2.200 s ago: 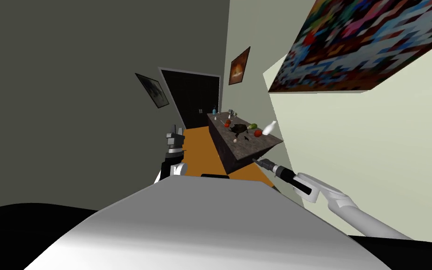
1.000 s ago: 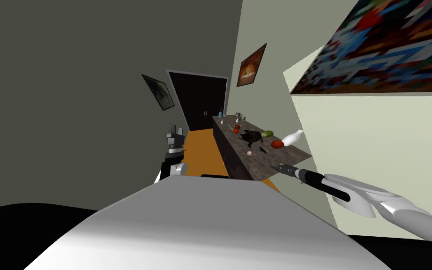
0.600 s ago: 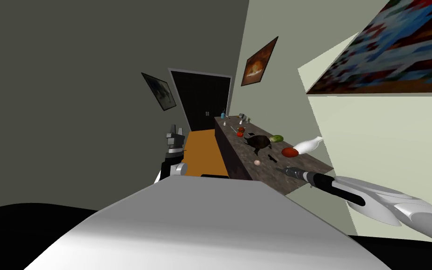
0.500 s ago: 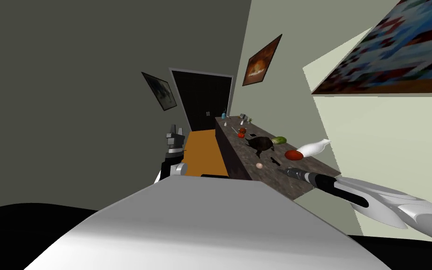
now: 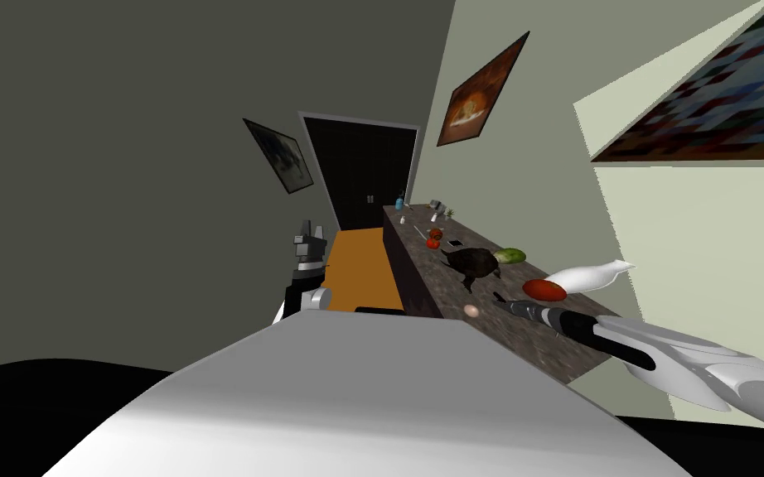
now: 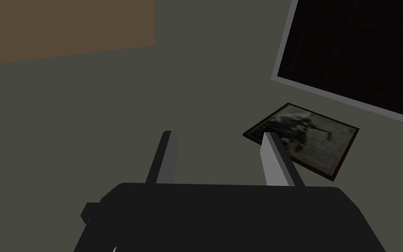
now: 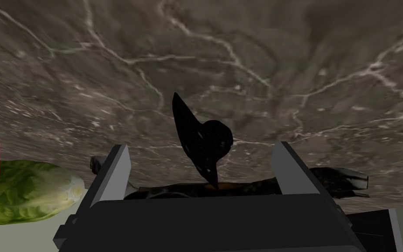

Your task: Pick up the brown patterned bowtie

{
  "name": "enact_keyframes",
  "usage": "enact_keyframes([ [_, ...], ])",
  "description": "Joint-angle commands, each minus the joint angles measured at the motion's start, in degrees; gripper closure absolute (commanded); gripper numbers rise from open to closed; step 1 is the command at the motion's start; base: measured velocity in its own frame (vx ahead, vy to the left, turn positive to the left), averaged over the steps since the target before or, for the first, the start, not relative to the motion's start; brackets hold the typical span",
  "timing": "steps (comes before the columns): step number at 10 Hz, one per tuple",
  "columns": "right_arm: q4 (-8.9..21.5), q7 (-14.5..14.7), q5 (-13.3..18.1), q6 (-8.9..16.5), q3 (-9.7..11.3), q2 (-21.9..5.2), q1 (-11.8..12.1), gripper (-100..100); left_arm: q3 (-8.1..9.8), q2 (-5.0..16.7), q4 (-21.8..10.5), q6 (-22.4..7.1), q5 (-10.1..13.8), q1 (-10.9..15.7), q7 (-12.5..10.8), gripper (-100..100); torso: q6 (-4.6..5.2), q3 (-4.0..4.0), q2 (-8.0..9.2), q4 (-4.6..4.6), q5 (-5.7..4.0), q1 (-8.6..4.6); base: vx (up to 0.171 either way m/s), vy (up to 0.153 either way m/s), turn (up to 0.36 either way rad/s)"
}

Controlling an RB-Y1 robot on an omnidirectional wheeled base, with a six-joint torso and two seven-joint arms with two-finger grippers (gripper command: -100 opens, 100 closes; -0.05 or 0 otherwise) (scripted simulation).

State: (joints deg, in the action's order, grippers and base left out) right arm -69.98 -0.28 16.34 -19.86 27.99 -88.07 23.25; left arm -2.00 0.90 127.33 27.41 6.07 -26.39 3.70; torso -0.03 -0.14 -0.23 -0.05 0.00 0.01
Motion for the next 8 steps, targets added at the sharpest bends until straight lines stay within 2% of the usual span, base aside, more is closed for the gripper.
enact_keyframes([
  [1, 0.9, 0.8, 0.2, 0.3, -0.3, 1.6, 0.0, -100, 0.0, 0.0, 0.0, 0.0, 0.0, 0.0, 0.0, 0, 0.0, 0.0, 0.0, 0.0, 0.0, 0.0, 0.015, -0.027, 0.064],
  [2, 1.4, 1.2, 0.4, 0.6, -0.3, 2.7, -0.2, -100, 0.0, 0.0, 0.0, 0.0, 0.0, 0.0, 0.0, 0, 0.02, 0.03, 0.05, 0.01, -0.01, -0.05, 0.008, -0.03, 0.042],
  [3, 1.5, 0.6, 0.6, 0.3, 0.3, 2.1, -0.9, -100, 0.0, 0.0, 0.0, 0.0, 0.0, 0.0, 0.0, 0, 0.02, 0.05, 0.09, 0.02, -0.02, -0.07, 0.004, -0.014, 0.01],
  [4, 1.6, 0.6, 0.6, 0.3, 0.4, 2.2, -1.0, 100, 0.0, 0.0, 0.0, 0.0, 0.0, 0.0, 0.0, 0, 0.03, 0.07, 0.11, 0.03, 0.01, -0.01, 0.0, 0.0, 0.0],
  [8, 1.6, 0.7, 0.6, 0.3, 0.3, 2.2, -1.0, 100, 0.0, 0.0, 0.0, 0.0, 0.0, 0.0, 0.0, 0, 0.05, 0.08, 0.13, 0.03, -0.02, 0.0, 0.0, 0.0, 0.0],
])
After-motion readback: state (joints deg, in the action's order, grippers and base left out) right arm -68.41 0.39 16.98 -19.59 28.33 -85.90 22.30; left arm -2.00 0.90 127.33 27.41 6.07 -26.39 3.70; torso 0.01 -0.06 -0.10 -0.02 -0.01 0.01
